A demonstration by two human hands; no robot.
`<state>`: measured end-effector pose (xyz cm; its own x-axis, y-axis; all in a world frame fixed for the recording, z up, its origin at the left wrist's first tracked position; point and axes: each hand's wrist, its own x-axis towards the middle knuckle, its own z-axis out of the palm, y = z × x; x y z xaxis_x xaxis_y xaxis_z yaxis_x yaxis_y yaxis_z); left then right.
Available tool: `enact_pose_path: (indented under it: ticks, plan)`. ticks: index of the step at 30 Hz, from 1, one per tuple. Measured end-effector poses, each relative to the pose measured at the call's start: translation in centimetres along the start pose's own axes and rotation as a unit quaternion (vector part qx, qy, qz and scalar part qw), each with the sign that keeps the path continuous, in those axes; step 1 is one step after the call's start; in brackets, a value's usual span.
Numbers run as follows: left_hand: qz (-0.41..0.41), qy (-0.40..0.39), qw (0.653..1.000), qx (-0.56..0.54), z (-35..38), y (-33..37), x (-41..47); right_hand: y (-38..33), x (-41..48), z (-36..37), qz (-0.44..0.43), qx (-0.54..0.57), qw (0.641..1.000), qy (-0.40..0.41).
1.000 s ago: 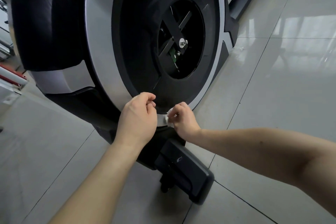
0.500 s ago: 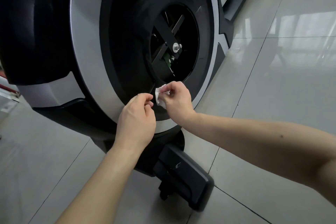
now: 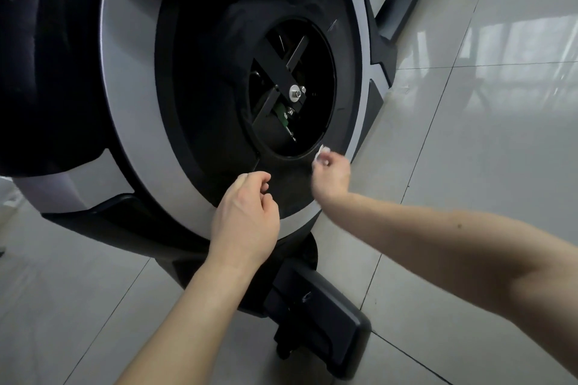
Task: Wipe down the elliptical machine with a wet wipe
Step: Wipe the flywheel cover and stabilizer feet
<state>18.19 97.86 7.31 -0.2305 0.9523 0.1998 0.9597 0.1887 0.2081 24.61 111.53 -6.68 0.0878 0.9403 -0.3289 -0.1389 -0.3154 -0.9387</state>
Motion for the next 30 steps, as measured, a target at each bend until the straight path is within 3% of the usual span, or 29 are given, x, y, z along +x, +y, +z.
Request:
enact_pose_path:
  ticks: [3, 5, 9, 15, 21, 24, 27, 30]
  plan:
    - [0.001, -0.019, 1.000, 0.004, 1.1, 0.6, 0.8, 1.1, -3.8, 0.2, 0.049, 0.077, 0.993, -0.079]
    - [-0.013, -0.010, 1.000, -0.002, 1.2, 0.6, 1.1, 0.7, -6.2, 0.4, 0.039, 0.123, 0.985, -0.118]
    - [-0.028, 0.017, 0.999, -0.018, 0.4, 0.4, 1.5, -1.4, -8.1, 0.8, -0.004, 0.107, 0.982, -0.154]
    - [0.006, 0.019, 1.000, -0.002, 0.8, 0.5, 2.0, -0.5, -4.1, -0.7, 0.004, 0.086, 0.989, -0.124]
    - [-0.005, -0.059, 0.998, 0.036, 4.2, 2.1, 3.2, -1.1, 6.7, -2.7, 0.039, 0.144, 0.988, 0.041]
    - [0.003, -0.086, 0.994, 0.068, 5.9, 3.0, 4.2, -0.2, 8.2, -2.2, 0.019, 0.084, 0.994, 0.063]
    - [0.010, -0.100, 0.991, 0.085, 7.1, 3.6, 5.2, 4.2, 6.0, -1.4, 0.015, -0.008, 1.000, 0.026]
    - [0.003, -0.109, 0.990, 0.090, 7.6, 4.1, 5.8, 6.5, 5.3, -1.2, 0.063, 0.015, 0.998, -0.018]
